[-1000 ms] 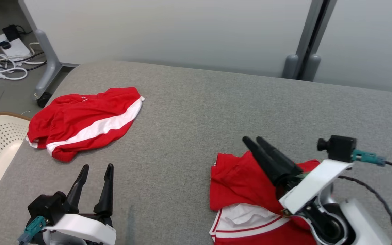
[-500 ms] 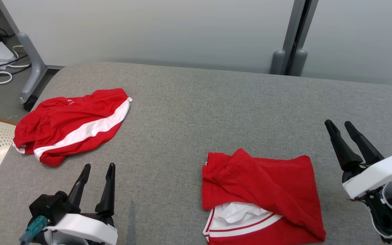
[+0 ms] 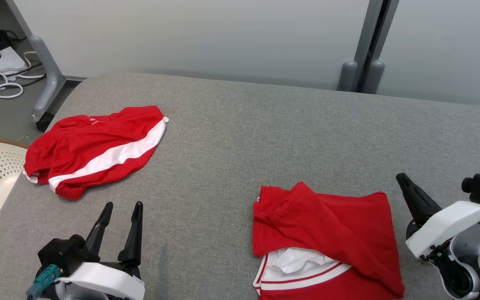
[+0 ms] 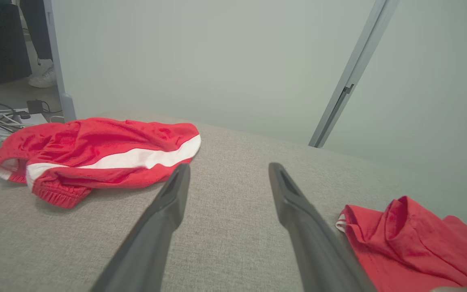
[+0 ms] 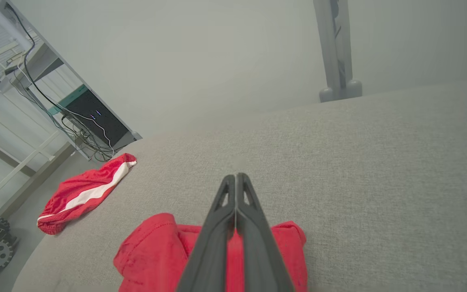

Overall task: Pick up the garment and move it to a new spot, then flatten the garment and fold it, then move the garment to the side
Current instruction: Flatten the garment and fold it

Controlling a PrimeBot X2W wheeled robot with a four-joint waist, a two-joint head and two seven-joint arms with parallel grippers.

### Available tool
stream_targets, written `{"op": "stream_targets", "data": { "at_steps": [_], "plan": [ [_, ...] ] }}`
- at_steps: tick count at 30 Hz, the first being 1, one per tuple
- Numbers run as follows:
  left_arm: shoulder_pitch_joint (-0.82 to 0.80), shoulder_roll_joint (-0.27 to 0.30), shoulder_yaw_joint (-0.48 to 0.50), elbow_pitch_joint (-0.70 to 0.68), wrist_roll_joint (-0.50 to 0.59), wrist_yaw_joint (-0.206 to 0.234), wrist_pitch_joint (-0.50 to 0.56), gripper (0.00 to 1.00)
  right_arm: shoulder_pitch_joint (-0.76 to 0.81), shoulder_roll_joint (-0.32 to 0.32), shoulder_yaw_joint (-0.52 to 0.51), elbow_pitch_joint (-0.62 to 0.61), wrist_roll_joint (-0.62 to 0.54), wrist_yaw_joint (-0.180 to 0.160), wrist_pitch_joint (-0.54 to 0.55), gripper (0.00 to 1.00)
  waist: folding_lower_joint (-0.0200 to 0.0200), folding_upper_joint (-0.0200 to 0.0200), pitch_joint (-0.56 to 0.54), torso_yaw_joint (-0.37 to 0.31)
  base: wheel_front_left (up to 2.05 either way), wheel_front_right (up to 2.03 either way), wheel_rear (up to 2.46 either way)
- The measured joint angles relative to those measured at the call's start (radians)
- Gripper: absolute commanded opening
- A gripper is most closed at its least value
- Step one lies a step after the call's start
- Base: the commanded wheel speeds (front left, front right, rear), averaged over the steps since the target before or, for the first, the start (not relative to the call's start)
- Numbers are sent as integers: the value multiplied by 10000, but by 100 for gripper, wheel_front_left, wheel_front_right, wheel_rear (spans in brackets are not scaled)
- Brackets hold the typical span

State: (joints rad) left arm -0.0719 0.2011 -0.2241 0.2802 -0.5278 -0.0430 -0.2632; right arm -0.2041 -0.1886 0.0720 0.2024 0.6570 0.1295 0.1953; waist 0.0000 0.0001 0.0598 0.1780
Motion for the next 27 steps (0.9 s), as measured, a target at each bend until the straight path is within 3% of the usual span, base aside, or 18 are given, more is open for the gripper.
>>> {"op": "stream_targets", "data": {
  "at_steps": [8,16,21,27],
  "plan": [
    [-61,-36,-82,121,13,-46,0,100,-283,299,497,1816,-44,0,909,0,0,0,8,258,0,0,0],
    [-136,-58,-79,192,17,-79,0,100,-319,541,688,3009,692,0,1225,0,0,0,25,769,0,0,0],
    [-134,-69,-73,182,27,-77,0,100,-318,656,1007,3271,1312,0,1438,0,0,0,49,1013,0,0,0],
    [-127,-25,-8,138,27,-77,0,100,-240,708,1672,2752,2265,0,1751,0,0,0,91,1140,0,0,0]
  ]
}}
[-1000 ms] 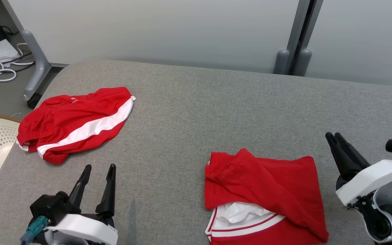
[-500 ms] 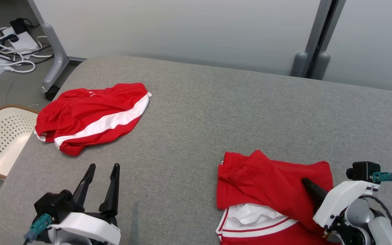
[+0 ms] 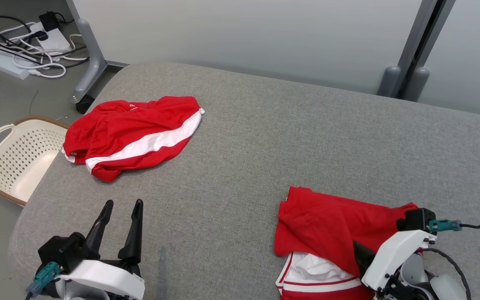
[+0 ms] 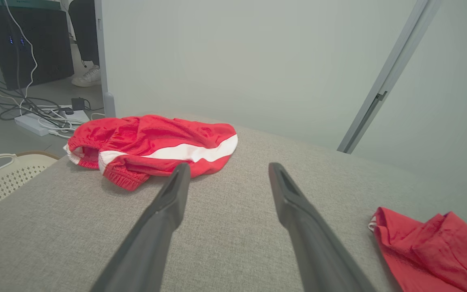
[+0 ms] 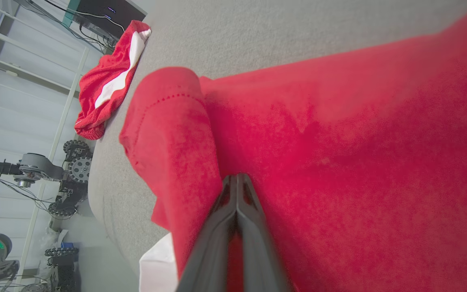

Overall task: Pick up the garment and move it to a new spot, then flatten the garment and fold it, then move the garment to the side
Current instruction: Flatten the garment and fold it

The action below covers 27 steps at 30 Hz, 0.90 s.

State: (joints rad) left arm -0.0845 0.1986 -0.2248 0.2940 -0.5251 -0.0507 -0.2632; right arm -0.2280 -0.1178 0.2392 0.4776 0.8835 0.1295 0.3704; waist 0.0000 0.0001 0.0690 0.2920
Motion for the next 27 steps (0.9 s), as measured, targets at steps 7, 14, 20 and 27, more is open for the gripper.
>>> {"op": "stream_targets", "data": {
  "at_steps": [7,14,20,27],
  "plan": [
    [56,-2,38,-17,-2,6,0,100,584,-332,1287,-1358,802,0,435,0,0,0,-29,-65,0,0,0],
    [143,-21,92,-35,-2,35,0,100,1346,-706,2690,-2811,1432,0,1127,0,0,0,-10,-297,0,0,0],
    [132,-52,109,-54,42,52,0,100,1330,-1131,2773,-3685,1563,0,769,0,0,0,0,-638,0,0,0],
    [133,-73,113,-63,48,67,0,100,1095,-1699,1797,-3848,1114,0,-123,0,0,0,-79,-1052,0,0,0]
  ]
}}
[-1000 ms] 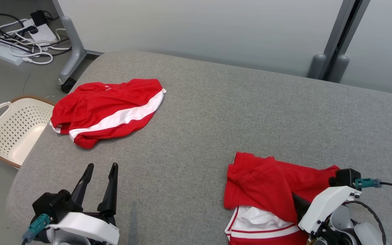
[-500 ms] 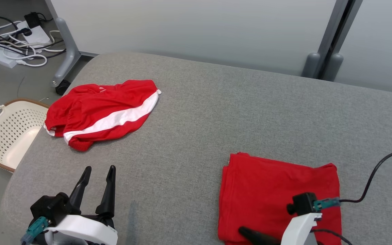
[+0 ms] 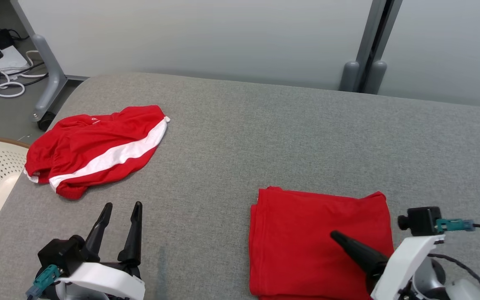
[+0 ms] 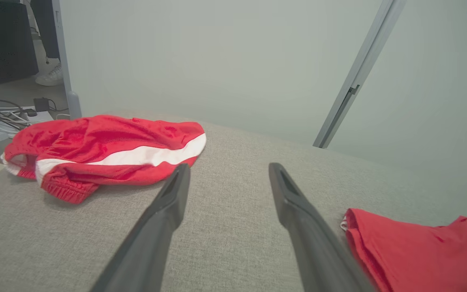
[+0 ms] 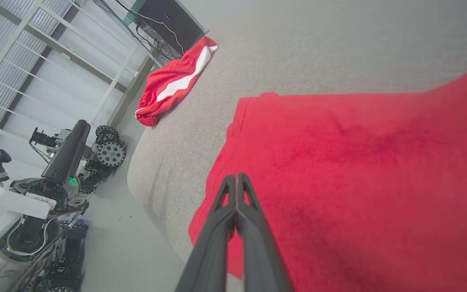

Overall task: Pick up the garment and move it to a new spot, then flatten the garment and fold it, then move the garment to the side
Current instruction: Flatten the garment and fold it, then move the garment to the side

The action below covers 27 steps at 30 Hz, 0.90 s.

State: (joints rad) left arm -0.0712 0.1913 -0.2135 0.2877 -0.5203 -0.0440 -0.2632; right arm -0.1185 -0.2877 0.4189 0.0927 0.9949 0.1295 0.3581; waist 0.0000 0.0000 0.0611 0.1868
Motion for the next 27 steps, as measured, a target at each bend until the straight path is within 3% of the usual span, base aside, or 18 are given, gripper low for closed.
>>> {"op": "stream_targets", "data": {
  "at_steps": [11,12,13,14,27],
  "plan": [
    [3,0,10,2,0,-2,0,100,11,-523,-1687,790,-1260,0,-686,0,0,0,-54,-343,0,0,0],
    [3,8,8,8,0,-2,0,100,12,-460,-1812,855,-1373,0,-715,18,0,0,-55,-361,0,0,0],
    [3,17,10,12,0,-2,0,100,10,-397,-1908,897,-1452,0,-742,77,0,0,-59,-376,0,0,0],
    [3,23,2,13,0,-2,0,100,9,-326,-1973,940,-1540,0,-740,100,0,0,-61,-388,0,0,0],
    [-60,79,-75,59,-8,-4,0,100,-593,416,-2696,2523,-1795,0,477,100,0,0,18,-359,0,0,0]
  ]
}}
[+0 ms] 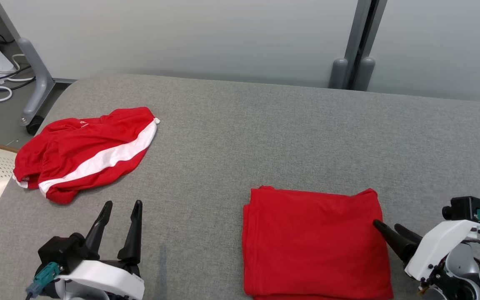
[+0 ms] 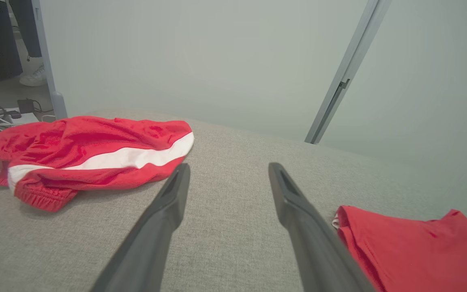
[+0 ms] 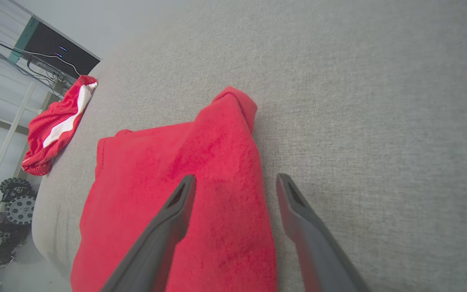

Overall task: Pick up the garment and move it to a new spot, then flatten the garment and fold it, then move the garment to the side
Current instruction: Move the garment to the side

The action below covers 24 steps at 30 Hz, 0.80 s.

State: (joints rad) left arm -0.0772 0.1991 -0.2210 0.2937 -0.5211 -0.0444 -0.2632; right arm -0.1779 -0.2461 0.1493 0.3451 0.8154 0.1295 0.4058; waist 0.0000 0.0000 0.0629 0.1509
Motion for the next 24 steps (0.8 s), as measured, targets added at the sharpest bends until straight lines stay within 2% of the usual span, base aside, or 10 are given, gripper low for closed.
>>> {"op": "stream_targets", "data": {
  "at_steps": [12,21,22,23,24],
  "plan": [
    [-131,10,-90,84,-27,-44,0,100,-889,196,-487,2184,535,4,1699,100,0,0,44,390,0,0,0],
    [-136,-2,-107,144,-29,-46,0,100,-1017,359,-596,2393,1292,15,2729,100,0,0,93,567,0,0,0],
    [-137,-4,-107,151,-29,-46,0,100,-1016,351,-562,2337,1300,15,2717,97,0,0,93,571,0,0,0],
    [-138,-6,-107,159,-29,-46,0,100,-1014,349,-525,2282,1308,13,2692,39,0,0,93,572,0,0,0],
    [-140,-12,-107,161,-29,-46,0,100,-1012,351,-481,2242,1319,13,2619,11,0,0,90,572,0,0,0]
  ]
}}
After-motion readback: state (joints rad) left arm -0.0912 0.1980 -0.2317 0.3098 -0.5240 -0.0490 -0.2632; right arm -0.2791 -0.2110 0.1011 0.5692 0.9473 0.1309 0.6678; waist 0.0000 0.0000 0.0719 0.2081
